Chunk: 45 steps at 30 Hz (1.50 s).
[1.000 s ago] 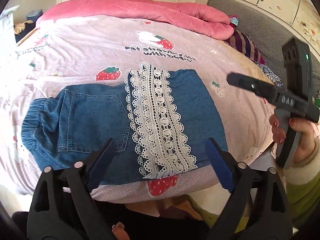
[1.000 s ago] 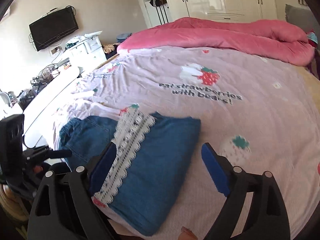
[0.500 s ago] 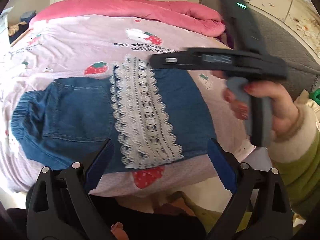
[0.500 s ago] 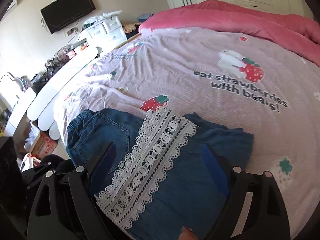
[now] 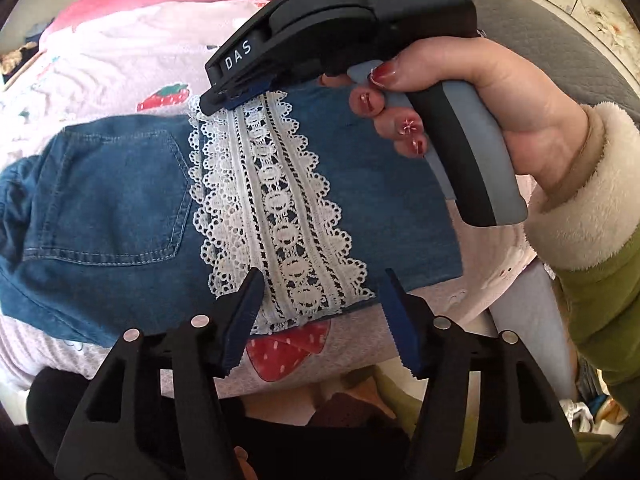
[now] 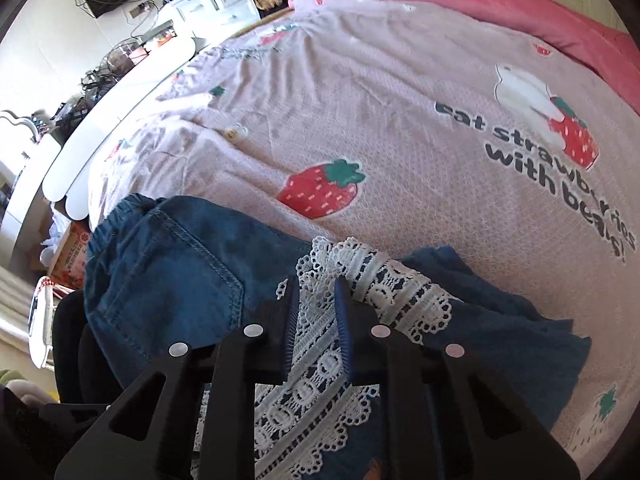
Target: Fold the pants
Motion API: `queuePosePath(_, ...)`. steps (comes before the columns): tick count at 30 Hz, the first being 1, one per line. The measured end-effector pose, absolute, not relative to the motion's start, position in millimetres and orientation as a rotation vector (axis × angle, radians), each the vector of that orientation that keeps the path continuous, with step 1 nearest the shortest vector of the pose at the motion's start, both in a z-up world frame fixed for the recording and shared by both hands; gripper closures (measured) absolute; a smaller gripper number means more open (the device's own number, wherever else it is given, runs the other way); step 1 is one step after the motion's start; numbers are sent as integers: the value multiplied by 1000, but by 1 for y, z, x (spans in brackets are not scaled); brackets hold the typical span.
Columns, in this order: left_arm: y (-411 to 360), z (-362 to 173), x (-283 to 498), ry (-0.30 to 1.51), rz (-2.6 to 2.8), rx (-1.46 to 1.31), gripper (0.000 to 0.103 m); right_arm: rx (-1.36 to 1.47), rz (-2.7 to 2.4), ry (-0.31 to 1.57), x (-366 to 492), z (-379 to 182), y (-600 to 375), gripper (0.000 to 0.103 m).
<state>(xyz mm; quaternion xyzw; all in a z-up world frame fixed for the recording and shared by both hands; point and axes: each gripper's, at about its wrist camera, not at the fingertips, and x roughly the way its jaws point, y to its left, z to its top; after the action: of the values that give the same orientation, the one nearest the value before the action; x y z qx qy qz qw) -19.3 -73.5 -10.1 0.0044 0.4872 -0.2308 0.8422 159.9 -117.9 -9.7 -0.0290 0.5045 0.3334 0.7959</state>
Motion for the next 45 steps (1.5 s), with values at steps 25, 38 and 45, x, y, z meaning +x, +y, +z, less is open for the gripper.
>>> queuePosePath(25,58,42,-26,876,-166,-82,16,-47,793,960,145,48,-96,36)
queuePosePath(38,93,32,-29,918,-92,-163,10,-129,863,959,146,53,-30,19)
queuePosePath(45,105,19,-27,944,-89,-200,10,-220,925,995,145,40,5,16)
